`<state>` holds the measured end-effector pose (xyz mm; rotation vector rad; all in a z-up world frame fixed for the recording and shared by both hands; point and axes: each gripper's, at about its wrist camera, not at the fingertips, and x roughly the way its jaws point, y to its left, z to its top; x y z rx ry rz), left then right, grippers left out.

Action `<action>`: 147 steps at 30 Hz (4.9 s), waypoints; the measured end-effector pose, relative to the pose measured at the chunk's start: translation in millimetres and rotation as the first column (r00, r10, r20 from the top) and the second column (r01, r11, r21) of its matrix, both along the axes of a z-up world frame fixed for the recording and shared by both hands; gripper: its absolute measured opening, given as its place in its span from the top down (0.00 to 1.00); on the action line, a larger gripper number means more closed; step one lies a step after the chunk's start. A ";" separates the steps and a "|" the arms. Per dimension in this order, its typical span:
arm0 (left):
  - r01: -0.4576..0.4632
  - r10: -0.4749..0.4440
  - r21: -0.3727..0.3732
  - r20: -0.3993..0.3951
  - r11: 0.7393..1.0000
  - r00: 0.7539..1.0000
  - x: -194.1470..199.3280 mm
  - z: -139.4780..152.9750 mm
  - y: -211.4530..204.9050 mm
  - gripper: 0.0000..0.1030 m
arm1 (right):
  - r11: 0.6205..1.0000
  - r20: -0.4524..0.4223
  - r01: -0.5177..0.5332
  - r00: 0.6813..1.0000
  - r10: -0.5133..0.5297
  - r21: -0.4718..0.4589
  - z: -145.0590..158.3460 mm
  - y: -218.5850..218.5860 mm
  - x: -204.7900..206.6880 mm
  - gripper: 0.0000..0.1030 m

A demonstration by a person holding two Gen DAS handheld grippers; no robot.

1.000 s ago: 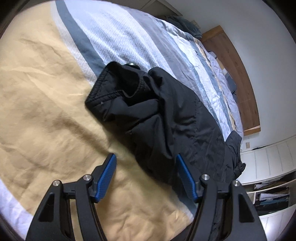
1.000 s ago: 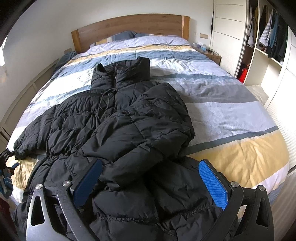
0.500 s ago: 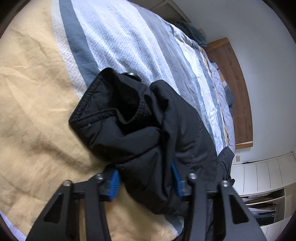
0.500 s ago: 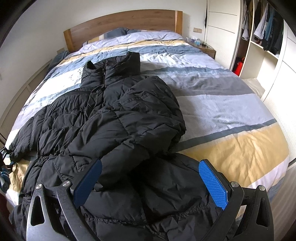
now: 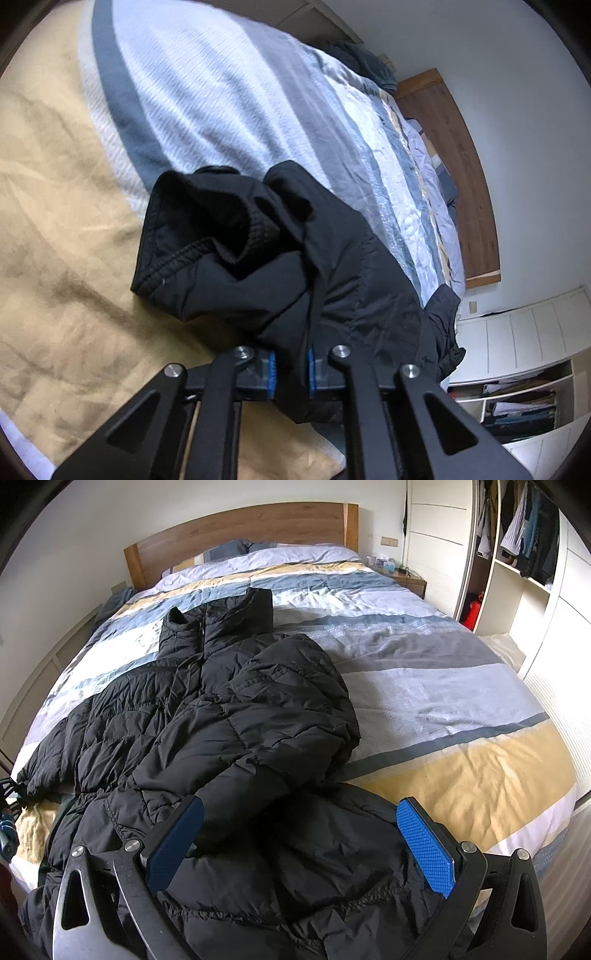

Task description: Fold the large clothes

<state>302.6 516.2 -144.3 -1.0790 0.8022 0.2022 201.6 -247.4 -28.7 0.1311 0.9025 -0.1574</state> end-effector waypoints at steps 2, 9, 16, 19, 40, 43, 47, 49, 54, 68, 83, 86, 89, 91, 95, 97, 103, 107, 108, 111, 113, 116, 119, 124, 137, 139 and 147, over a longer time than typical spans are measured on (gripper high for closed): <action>0.007 -0.007 0.017 0.007 1.000 1.000 0.9 8.2 -3.1 0.90 | 1.000 0.006 0.001 1.000 -0.001 0.004 1.5 -1.6 -2.2 0.00; 0.036 -0.038 0.072 0.039 0.997 0.999 1.5 41.5 -14.7 0.90 | 1.000 0.028 -0.001 1.000 0.000 0.021 7.6 -6.7 -10.0 0.00; 0.070 -0.081 0.137 0.070 0.988 0.994 -2.0 79.2 -36.0 0.90 | 0.999 0.049 -0.003 0.999 0.001 0.040 12.4 -11.7 -17.7 0.00; 0.087 -0.101 0.165 0.082 0.983 0.991 -2.8 95.3 -46.3 0.90 | 0.999 0.063 -0.003 0.998 0.000 0.050 15.4 -15.1 -21.6 0.00; 0.254 -0.327 0.349 0.170 0.902 0.930 11.3 204.2 -180.4 0.91 | 0.994 0.155 0.015 0.987 -0.033 0.112 36.5 -52.1 -51.1 0.00; 0.281 -0.361 0.376 0.162 0.883 0.918 12.2 211.0 -204.2 0.91 | 0.992 0.163 0.016 0.986 -0.036 0.121 37.2 -57.8 -53.3 0.00; 0.327 -0.414 0.420 0.134 0.847 0.900 13.5 212.8 -242.0 0.91 | 0.991 0.164 0.013 0.986 -0.035 0.131 32.9 -64.4 -54.5 0.00; 0.352 -0.441 0.436 0.120 0.829 0.889 13.0 212.2 -262.7 0.91 | 0.991 0.161 0.012 0.986 -0.034 0.136 29.2 -67.6 -54.9 0.00; 0.415 -0.507 0.470 0.081 0.779 0.858 11.3 207.8 -314.7 0.91 | 0.987 0.156 0.021 0.987 -0.046 0.162 19.6 -79.1 -58.2 0.00; 0.586 -0.639 0.567 -0.132 0.578 0.758 2.6 149.0 -441.9 0.91 | 0.967 0.121 0.080 0.986 -0.112 0.243 -15.8 -118.7 -72.9 0.00; 0.697 -0.656 0.644 -0.383 0.315 0.651 -6.0 77.3 -520.1 0.91 | 0.953 0.098 0.101 0.986 -0.134 0.284 -35.8 -131.8 -76.2 0.00; 0.711 -0.663 0.631 -0.393 0.309 0.637 -5.8 68.9 -521.9 0.88 | 0.953 0.093 0.102 0.987 -0.133 0.285 -38.1 -131.6 -75.7 0.00; 0.725 -0.680 0.613 -0.388 0.315 0.623 -7.0 64.2 -518.4 0.87 | 0.953 0.088 0.103 0.987 -0.133 0.285 -39.9 -131.1 -75.3 0.00; 0.735 -0.693 0.600 -0.383 0.316 0.611 -8.4 62.6 -517.8 0.84 | 0.953 0.086 0.101 0.988 -0.131 0.285 -40.4 -130.2 -74.8 0.00; 0.759 -0.733 0.568 -0.360 0.318 0.577 -15.9 64.9 -515.7 0.77 | 0.956 0.082 0.092 0.989 -0.119 0.280 -41.5 -125.9 -73.1 0.00; 0.767 -0.749 0.560 -0.350 0.314 0.563 -19.1 67.6 -515.7 0.76 | 0.957 0.078 0.084 0.991 -0.109 0.276 -42.3 -122.3 -71.8 0.00; 0.786 -0.800 0.529 -0.293 0.320 0.523 -33.6 84.7 -507.6 0.76 | 0.962 0.073 0.054 0.994 -0.076 0.267 -40.5 -111.6 -68.0 0.00; 0.773 -0.813 0.529 -0.238 0.350 0.532 -37.8 106.4 -492.5 0.76 | 0.965 0.072 0.030 0.996 -0.050 0.261 -38.0 -102.5 -63.1 0.00; 0.766 -0.811 0.534 -0.227 0.359 0.539 -37.9 112.2 -487.7 0.76 | 0.966 0.071 0.020 0.997 -0.040 0.260 -37.1 -99.2 -60.8 0.00; 0.742 -0.798 0.551 -0.208 0.382 0.566 -34.1 126.1 -474.5 0.76 | 0.968 0.074 -0.020 0.997 0.001 0.251 -32.4 -84.5 -53.1 0.00; 0.722 -0.779 0.562 -0.204 0.403 0.593 -28.7 133.6 -460.9 0.76 | 0.969 0.079 -0.053 0.996 0.035 0.242 -27.8 -72.6 -46.4 0.00; 0.700 -0.746 0.573 -0.215 0.426 0.630 -21.5 136.9 -442.0 0.76 | 0.968 0.090 -0.118 0.991 0.100 0.223 -17.7 -49.0 -34.7 0.00; 0.681 -0.715 0.568 -0.216 0.462 0.665 -14.6 136.2 -422.7 0.76 | 0.963 0.103 -0.176 0.982 0.158 0.203 -6.9 -27.0 -22.5 0.00; 0.658 -0.677 0.558 -0.217 0.505 0.703 -3.7 131.6 -400.1 0.76 | 0.949 0.123 -0.266 0.961 0.247 0.172 12.2 12.1 2.2 0.00; 0.609 -0.594 0.532 -0.228 0.588 0.772 29.9 108.8 -361.8 0.76 | 0.844 0.129 -0.525 0.849 0.512 0.106 26.1 130.8 65.2 0.00; 0.601 -0.580 0.528 -0.230 0.599 0.781 35.7 104.4 -357.0 0.76 | 0.830 0.119 -0.548 0.836 0.536 0.108 19.4 145.8 75.1 0.00; 0.606 -0.562 0.507 -0.259 0.612 0.785 56.6 77.8 -357.6 0.76 | 0.798 0.072 -0.592 0.806 0.588 0.111 -18.2 169.9 96.5 0.01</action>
